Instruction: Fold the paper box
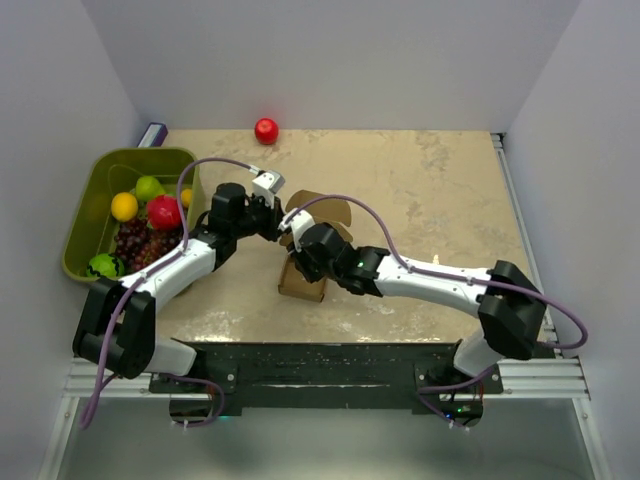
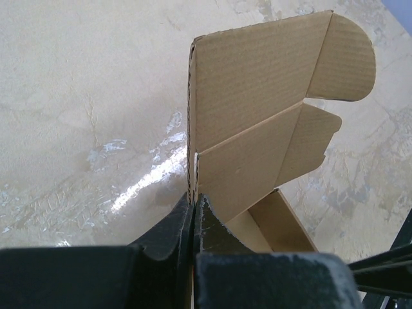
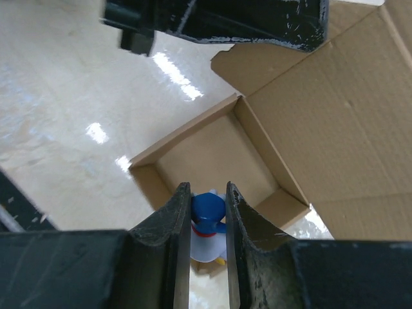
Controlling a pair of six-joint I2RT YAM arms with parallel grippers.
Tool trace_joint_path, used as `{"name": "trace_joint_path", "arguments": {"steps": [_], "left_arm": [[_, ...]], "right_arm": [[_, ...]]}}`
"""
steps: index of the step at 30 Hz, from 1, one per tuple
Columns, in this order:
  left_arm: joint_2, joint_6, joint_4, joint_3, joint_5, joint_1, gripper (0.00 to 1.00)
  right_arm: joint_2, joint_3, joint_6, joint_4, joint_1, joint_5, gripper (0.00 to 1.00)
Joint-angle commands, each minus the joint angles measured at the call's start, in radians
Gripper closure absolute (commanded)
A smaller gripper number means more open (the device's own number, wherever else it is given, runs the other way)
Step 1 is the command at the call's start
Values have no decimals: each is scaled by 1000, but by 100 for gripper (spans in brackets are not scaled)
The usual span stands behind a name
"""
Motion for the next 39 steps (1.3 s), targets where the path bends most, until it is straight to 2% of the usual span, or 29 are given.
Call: {"name": "trace_joint_path", "arguments": {"steps": [1,9,12,13,15,16,19,21,26,32,34,35,36,39], "left_arm": [[-14,6,45,23,2,4,100],[-17,-4,42,23,-6,3,100],[-20,-5,40,20,-7,3,100],[-21,-5,42,19,-7,3,100],[-24,-5,40,19,-7,3,100],[-24,-5,40,19,-7,3,100],[-23,-5,40,22,-1,3,100],[-23,-3,40,20,-1,3,100],[-24,-3,37,19,-4,4,100],[-21,-5,42,14,-9,-3,100],[-15,-3,42,19,-1,-6,100],[-9,-1,40,19,-3,-6,100],[-9,0,39,19,-4,-6,100],[-10,8,34,20,-17,-6,100]], "right_arm": [[74,-38,-14,158,11,115,100],[188,-60,-6,165,11,169,100],[199,-54,9,154,11,168,90],[194,-52,12,154,11,166,79],[182,-48,18,151,11,166,67],[170,-46,17,148,11,168,56],[151,-38,15,135,11,171,41],[143,-37,15,131,11,169,36],[56,-45,26,109,11,156,32],[-96,-23,53,4,6,161,20],[-140,-3,93,-70,-59,136,18],[-149,3,110,-91,-97,75,18],[-178,-3,127,-102,-169,50,19],[-234,-37,124,-113,-239,30,18]]}}
